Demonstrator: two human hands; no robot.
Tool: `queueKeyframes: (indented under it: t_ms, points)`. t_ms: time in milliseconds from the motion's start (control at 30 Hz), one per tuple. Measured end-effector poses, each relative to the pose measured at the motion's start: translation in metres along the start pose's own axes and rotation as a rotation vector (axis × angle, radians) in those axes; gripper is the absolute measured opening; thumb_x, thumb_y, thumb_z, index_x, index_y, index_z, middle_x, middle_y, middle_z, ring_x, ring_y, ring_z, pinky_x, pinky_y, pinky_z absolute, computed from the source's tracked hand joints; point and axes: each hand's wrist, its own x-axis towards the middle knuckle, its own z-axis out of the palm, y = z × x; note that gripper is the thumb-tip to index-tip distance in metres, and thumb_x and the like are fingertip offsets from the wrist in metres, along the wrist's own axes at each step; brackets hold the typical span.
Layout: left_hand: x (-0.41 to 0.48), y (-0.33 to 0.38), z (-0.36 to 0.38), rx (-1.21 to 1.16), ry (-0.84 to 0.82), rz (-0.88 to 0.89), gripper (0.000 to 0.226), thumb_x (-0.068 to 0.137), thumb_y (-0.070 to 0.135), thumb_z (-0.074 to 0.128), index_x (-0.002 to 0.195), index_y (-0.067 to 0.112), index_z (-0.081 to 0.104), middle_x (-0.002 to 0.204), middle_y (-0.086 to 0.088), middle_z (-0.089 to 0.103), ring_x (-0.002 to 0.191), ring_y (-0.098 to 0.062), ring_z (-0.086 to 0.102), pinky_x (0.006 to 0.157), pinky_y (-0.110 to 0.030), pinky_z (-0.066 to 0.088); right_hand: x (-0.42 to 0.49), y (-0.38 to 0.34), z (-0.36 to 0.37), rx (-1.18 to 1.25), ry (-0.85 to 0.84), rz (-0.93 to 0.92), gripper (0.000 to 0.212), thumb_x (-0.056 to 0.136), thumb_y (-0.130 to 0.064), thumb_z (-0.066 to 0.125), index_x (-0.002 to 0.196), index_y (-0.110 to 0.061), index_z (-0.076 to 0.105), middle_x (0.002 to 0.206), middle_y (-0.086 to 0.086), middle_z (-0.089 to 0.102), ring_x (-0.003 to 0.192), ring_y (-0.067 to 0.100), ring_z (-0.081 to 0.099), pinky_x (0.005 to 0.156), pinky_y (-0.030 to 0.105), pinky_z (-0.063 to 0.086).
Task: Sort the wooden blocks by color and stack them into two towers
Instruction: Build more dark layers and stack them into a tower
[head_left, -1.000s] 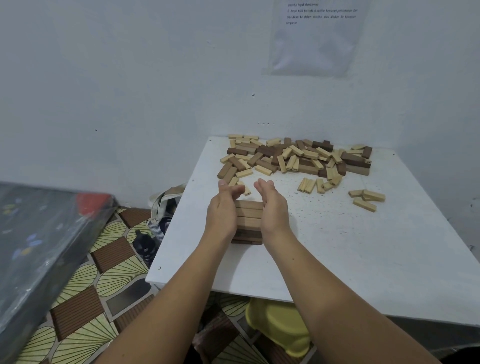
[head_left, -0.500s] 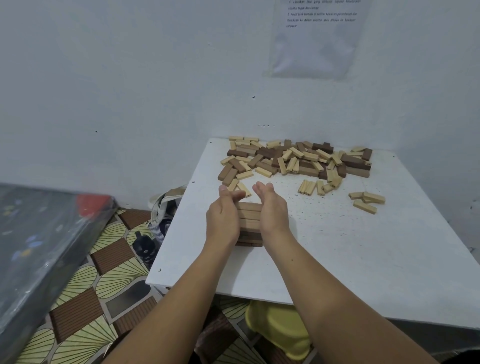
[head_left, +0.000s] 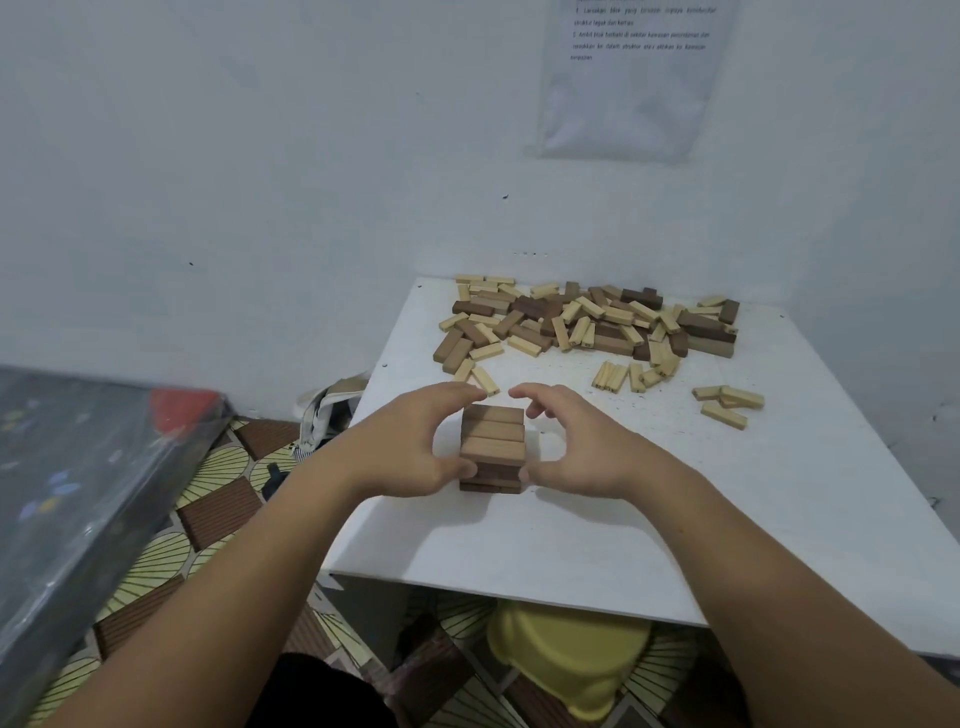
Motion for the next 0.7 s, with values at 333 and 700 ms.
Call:
queueKeyframes:
  t_ms: [333,700]
  points:
    - [0.009,0.01,0.003,0.01,-0.027,-0.086,0.087,0.085,0.034,0.083,0.158,0.033,0.037,0.158,0.009,0.045,0.145,-0.014,0.039,0.112,-0.026,0.032,0.004,0.007,0.01,-0.016,0.101,-0.071,0.079,0.08,-0.023,0.082,0.144,-0.043,0.042,0.129,-0.015,0.049,0.12,0.005,0.044,0.097,0.026,0.035]
    - [0.005,0.011,0.002,-0.063,-0.007,-0.098,0.086,0.085,0.028,0.085,0.157,0.033,0.039,0.155,0.01,0.048,0.138,-0.014,0.046,0.103,-0.021,0.034,0.009,0.01,0.013,0.047,0.109,-0.051,0.077,0.077,-0.024,0.084,0.14,-0.047,0.047,0.13,-0.017,0.053,0.124,0.01,0.048,0.103,0.034,0.042]
